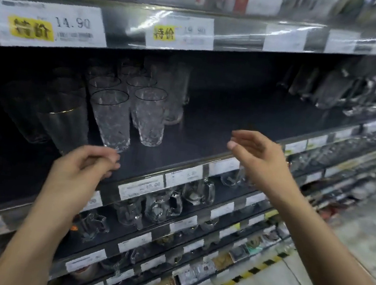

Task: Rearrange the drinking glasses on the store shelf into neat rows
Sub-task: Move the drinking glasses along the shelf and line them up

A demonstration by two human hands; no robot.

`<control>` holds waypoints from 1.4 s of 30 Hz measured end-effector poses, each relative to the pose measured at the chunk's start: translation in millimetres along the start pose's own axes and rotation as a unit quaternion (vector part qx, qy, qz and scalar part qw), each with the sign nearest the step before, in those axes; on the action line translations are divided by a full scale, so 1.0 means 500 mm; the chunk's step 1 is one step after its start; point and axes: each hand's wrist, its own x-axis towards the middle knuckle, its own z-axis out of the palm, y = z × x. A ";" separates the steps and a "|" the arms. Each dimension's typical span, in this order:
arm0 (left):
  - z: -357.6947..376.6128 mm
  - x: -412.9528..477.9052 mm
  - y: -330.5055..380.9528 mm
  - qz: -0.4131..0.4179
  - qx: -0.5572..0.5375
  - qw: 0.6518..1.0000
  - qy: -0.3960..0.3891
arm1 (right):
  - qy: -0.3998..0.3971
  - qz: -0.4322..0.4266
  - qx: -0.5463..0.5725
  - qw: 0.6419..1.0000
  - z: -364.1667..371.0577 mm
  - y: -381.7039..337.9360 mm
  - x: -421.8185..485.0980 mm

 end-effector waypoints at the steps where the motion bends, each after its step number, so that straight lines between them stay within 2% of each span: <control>1: 0.034 -0.005 0.006 0.003 -0.006 0.999 -0.034 | 0.012 0.004 -0.003 1.000 -0.022 0.003 -0.020; 4: 0.139 -0.014 0.024 0.010 -0.019 0.993 -0.120 | 0.045 0.020 -0.013 0.999 -0.094 0.026 -0.071; 10: 0.367 -0.023 0.061 0.038 -0.023 0.969 -0.241 | 0.137 0.061 -0.045 0.988 -0.256 0.095 -0.126; 18: 0.710 -0.031 0.119 0.058 -0.012 0.941 -0.332 | 0.211 0.109 -0.064 0.969 -0.496 0.208 -0.102; 28: 1.048 0.021 0.173 0.061 0.006 0.951 -0.303 | 0.182 0.100 -0.057 0.976 -0.749 0.331 0.100; 35: 1.217 0.123 0.181 0.058 0.038 0.962 -0.265 | 0.137 0.087 -0.035 0.986 -0.832 0.404 0.297; 42: 1.363 0.283 0.183 0.041 0.067 0.980 -0.182 | 0.081 0.077 -0.042 0.993 -0.871 0.485 0.551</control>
